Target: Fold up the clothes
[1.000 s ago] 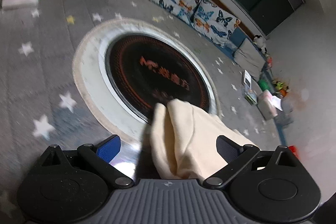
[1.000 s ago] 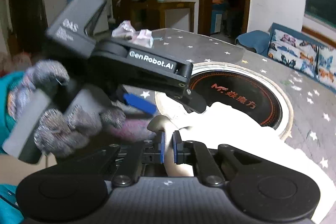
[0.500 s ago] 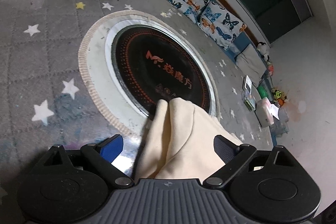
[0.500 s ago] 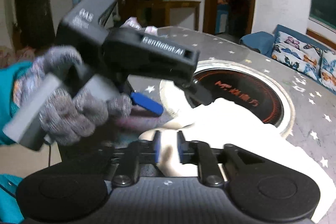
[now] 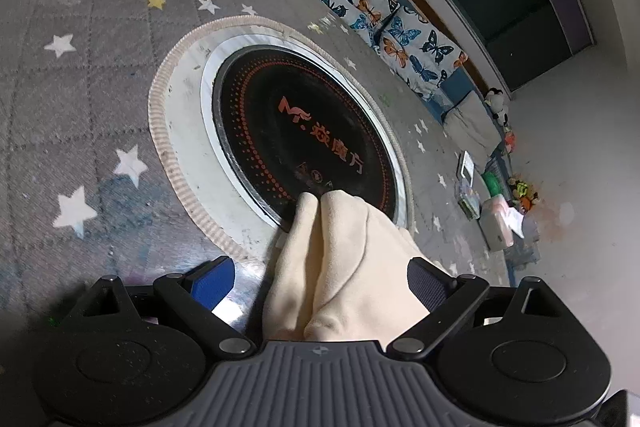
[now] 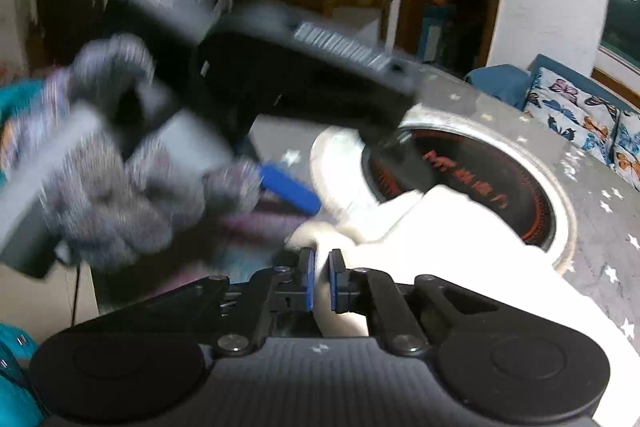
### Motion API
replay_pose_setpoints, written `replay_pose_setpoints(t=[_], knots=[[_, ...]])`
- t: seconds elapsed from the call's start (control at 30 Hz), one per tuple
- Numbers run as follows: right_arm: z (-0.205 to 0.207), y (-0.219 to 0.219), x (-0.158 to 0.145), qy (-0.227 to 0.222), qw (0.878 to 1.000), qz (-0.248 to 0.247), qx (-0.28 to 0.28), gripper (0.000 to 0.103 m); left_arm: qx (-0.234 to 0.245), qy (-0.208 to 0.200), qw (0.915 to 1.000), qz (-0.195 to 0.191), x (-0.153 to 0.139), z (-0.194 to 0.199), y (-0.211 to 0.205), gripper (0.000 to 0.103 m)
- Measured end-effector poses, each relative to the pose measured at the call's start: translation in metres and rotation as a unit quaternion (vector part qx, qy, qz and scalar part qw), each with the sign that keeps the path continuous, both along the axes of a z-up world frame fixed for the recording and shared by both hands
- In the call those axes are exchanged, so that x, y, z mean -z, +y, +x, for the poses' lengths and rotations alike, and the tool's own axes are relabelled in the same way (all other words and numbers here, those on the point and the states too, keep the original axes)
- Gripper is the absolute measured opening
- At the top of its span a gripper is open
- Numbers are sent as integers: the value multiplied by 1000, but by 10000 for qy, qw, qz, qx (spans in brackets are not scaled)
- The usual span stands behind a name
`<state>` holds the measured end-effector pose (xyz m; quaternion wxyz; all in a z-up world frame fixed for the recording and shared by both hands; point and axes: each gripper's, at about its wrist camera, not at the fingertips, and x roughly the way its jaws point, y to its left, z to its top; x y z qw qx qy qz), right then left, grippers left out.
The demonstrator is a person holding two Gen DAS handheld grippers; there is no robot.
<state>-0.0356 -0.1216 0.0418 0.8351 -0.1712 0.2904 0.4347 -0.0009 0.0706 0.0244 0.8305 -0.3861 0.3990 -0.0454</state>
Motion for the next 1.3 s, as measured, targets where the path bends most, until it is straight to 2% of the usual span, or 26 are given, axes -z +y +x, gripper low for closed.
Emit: replay_pose_setpoints(t=[0.2, 0.3, 0.37, 0.43, 0.47, 0.5, 0.57, 0.67, 0.8, 0.93, 1.07, 1.17, 1.23, 1.3], knots=[[7, -26, -24, 135, 9977, 613, 258, 6, 116, 20, 9992, -387, 3, 6, -11, 94], [7, -36, -31, 166, 9961, 806, 309, 6, 192, 50, 9983, -543, 7, 13, -18, 87], [4, -42, -33, 158, 9956, 877, 293, 5, 200, 75, 9976, -655, 11, 18, -20, 75], [0, -44, -33, 179, 9956, 886, 227, 5, 176, 102, 9967, -785, 15, 21, -20, 69], [-2, -45, -32, 189, 9957, 883, 193, 5, 176, 129, 9966, -800, 17, 23, -20, 59], [-4, -46, -32, 199, 9958, 880, 158, 5, 176, 156, 9964, -815, 18, 24, -19, 54], [-7, -47, -29, 232, 9959, 864, 165, 6, 200, 205, 9966, -770, 21, 26, -21, 32], [-7, -53, -26, 290, 9951, 905, 271, 8, 245, 153, 9977, -612, 22, 24, -23, 23], [-1, -81, -26, 324, 9926, 921, 716, 11, 303, 72, 9985, -443, 21, 22, -25, 21], [15, -122, -19, 343, 9840, 815, 1545, 16, 361, 3, 9991, -211, 18, 21, -30, 21], [35, -168, -6, 451, 9654, 758, 2455, 27, 408, -78, 9991, 15, 14, 19, -35, 21], [44, -195, 5, 615, 9500, 851, 2941, 31, 438, -110, 9989, 138, 12, 19, -38, 21], [51, -211, 13, 836, 9397, 1043, 3148, 37, 467, -133, 9986, 230, 11, 20, -40, 21], [58, -222, 21, 978, 9343, 1154, 3229, 38, 500, -155, 9981, 329, 9, 20, -43, 21]])
